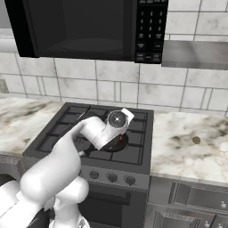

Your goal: Put the carrot and garlic in the pan. Then turn on the front right burner and set the heat to medium.

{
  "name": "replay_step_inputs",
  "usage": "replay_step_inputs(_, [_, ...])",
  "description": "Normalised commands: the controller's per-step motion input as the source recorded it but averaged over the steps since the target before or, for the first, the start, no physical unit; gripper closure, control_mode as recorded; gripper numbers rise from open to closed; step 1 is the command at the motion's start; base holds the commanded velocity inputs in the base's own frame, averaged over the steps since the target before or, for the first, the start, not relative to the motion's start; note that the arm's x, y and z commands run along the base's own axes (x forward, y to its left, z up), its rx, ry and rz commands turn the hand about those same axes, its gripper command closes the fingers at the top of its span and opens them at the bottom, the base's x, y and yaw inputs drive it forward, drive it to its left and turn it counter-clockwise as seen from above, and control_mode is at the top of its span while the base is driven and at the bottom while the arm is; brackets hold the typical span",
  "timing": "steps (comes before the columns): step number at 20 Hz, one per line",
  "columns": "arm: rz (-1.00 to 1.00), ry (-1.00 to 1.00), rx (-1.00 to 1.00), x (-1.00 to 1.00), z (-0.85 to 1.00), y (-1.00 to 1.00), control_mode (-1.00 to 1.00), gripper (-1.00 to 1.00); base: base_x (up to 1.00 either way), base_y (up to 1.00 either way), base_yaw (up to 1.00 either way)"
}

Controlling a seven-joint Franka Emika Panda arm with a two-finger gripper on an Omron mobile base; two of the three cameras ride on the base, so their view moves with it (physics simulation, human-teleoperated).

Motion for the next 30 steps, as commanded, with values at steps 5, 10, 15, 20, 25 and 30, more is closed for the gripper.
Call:
replay_step_inputs(5, [-0.36, 0.13, 0.05, -0.15, 0.18, -0.51, -1.00, -1.00, 0.00, 0.00, 0.00])
replay_step_inputs(10, [-0.35, 0.04, 0.09, -0.18, 0.06, -0.55, -1.00, -1.00, 0.00, 0.00, 0.00])
replay_step_inputs(15, [-0.27, 0.00, 0.06, -0.14, 0.00, -0.52, -1.00, -1.00, 0.00, 0.00, 0.00])
replay_step_inputs(20, [-0.18, 0.00, 0.09, -0.03, 0.00, -0.44, -1.00, -1.00, 0.00, 0.00, 0.00])
replay_step_inputs(25, [-0.14, 0.00, 0.09, 0.00, 0.00, -0.39, -1.00, -1.00, 0.00, 0.00, 0.00])
replay_step_inputs(30, [-0.13, 0.00, 0.08, 0.00, 0.00, -0.39, -1.00, -1.00, 0.00, 0.00, 0.00])
